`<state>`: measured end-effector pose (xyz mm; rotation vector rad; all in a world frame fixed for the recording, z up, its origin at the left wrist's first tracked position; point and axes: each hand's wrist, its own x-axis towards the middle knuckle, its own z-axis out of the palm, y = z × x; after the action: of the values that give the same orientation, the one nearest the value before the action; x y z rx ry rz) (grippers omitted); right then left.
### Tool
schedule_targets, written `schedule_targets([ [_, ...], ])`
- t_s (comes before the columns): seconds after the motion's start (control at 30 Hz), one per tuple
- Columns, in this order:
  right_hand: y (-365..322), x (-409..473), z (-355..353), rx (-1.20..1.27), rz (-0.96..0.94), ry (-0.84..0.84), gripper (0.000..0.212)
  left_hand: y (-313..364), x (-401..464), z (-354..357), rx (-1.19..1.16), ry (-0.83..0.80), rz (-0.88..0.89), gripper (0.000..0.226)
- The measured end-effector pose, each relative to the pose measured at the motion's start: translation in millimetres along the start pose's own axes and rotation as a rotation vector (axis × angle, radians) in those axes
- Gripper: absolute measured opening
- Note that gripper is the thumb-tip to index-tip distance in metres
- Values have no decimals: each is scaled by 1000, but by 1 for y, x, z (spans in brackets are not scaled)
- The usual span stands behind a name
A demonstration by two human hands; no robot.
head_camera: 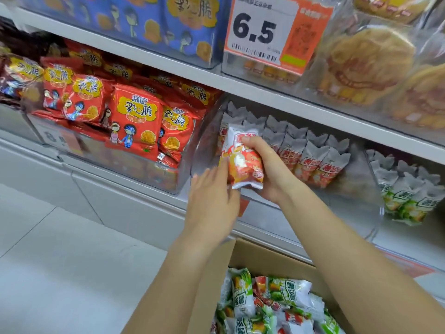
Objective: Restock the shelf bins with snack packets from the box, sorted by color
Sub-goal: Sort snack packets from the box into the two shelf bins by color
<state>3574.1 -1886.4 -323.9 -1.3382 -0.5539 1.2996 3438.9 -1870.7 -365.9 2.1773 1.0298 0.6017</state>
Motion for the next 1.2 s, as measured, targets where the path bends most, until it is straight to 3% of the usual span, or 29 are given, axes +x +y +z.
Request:
schedule_targets([
  [0.13, 8, 14, -8, 49, 15, 5, 40, 4, -2, -6, -35, 27, -27, 53],
  [0.27, 12, 32, -7, -17, 3, -15, 32, 4, -4, -10, -34, 23, -30, 49],
  [0.43, 16, 54, 14, -417, -203, 144, 30, 4, -5, -16, 52, 26, -30, 49],
  [0.53, 20, 53, 10, -659, -363, 183, 56, 6, -7, -16, 135, -18, -14, 57],
  [0.63, 25, 50, 8, -844, -410, 232, 43, 5, -7, -17, 184, -60, -7, 58],
  [0.73, 30, 59, 8, -1121, -403, 420, 83, 3, -9, -18, 194, -79, -6, 58],
  [0.77, 31, 61, 8, -1166, -395, 488, 87, 2, -10, -19, 194, -87, -7, 58],
  [0.87, 35, 61, 3, -1132, -313, 547, 72, 0, -13, -22, 178, -112, -13, 59],
  [0.97, 38, 61, -4, -1010, -201, 401, 56, -1, -14, -24, 177, -122, -16, 60],
  [1.07, 38, 63, -7, -832, -240, 316, 41, 0, -14, -25, 172, -132, -17, 59],
  [1.2, 36, 63, -3, -711, -225, 180, 36, 1, -14, -24, 178, -147, -26, 59],
])
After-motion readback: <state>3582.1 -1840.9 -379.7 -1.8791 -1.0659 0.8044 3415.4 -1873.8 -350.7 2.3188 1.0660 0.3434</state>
